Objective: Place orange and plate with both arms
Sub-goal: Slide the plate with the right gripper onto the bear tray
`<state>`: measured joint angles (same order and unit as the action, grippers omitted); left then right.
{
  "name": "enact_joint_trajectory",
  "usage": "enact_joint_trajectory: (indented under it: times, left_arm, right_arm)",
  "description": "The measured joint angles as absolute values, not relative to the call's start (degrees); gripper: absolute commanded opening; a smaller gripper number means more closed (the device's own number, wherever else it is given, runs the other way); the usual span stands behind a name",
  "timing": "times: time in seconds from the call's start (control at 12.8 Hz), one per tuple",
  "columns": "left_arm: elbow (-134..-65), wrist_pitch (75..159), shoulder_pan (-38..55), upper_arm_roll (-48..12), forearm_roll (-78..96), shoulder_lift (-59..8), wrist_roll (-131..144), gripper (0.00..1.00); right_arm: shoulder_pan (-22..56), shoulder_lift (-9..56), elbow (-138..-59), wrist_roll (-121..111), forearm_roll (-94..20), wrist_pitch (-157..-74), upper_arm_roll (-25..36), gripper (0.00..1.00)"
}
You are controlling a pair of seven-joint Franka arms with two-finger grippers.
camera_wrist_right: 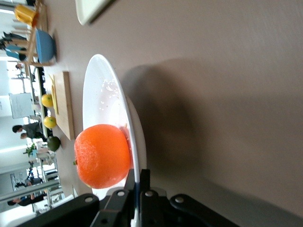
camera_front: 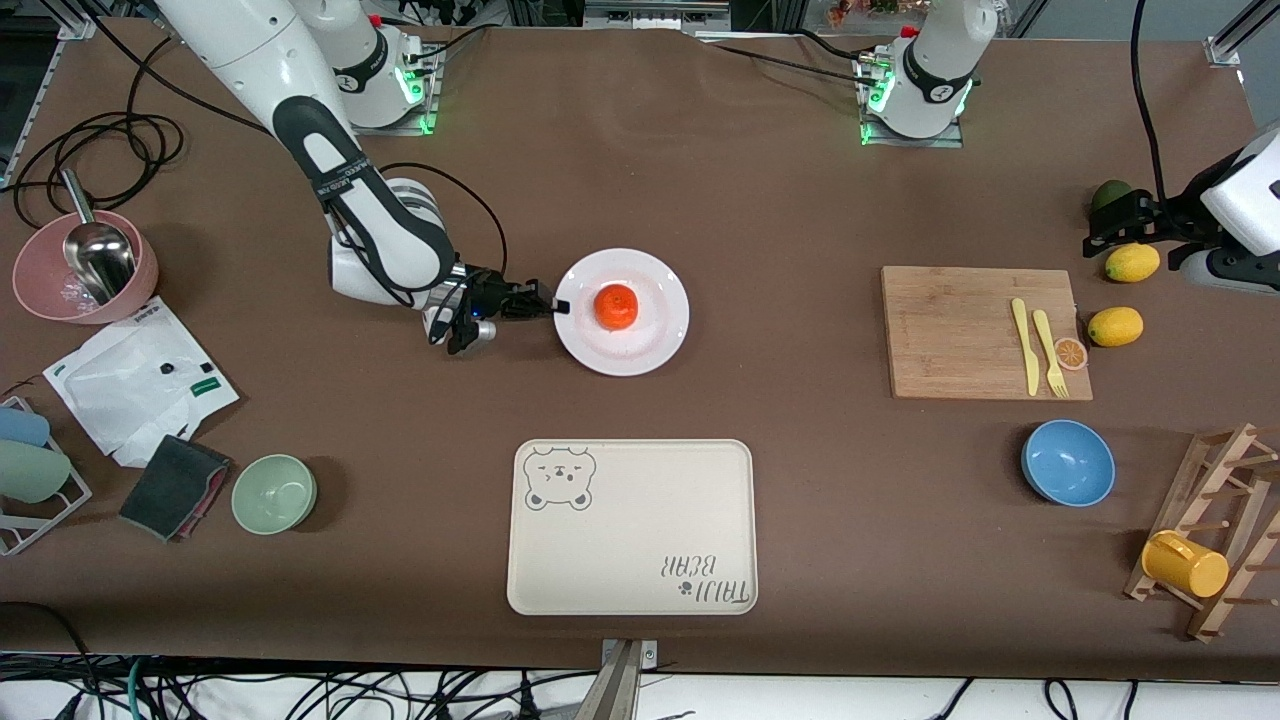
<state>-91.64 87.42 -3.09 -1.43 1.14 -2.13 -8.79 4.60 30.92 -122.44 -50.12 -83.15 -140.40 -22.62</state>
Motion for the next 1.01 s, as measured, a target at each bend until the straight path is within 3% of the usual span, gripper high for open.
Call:
enact_joint_trajectory:
  times: [0.23,0.47,1.01]
  left_arm:
    - [-91.6,87.4,-3.1,-1.4,1.1,-2.1,-8.8,1.00]
    - [-91.6,87.4,-3.1,-1.4,1.1,-2.1,-8.8,1.00]
    - [-91.7,87.4,-3.1,-1.4,1.1,-2.2,-8.8,1.00]
  right_arm:
    - [4.6,32.9,-114.1,-44.5,-83.2,-140.5,-22.6,0.00]
    - [5.0,40.2,-101.6,-40.6,-82.4,-140.6,-22.2,0.00]
    - [7.0,57.8,-72.7,-14.9,-60.0,-140.6,-20.6,0.00]
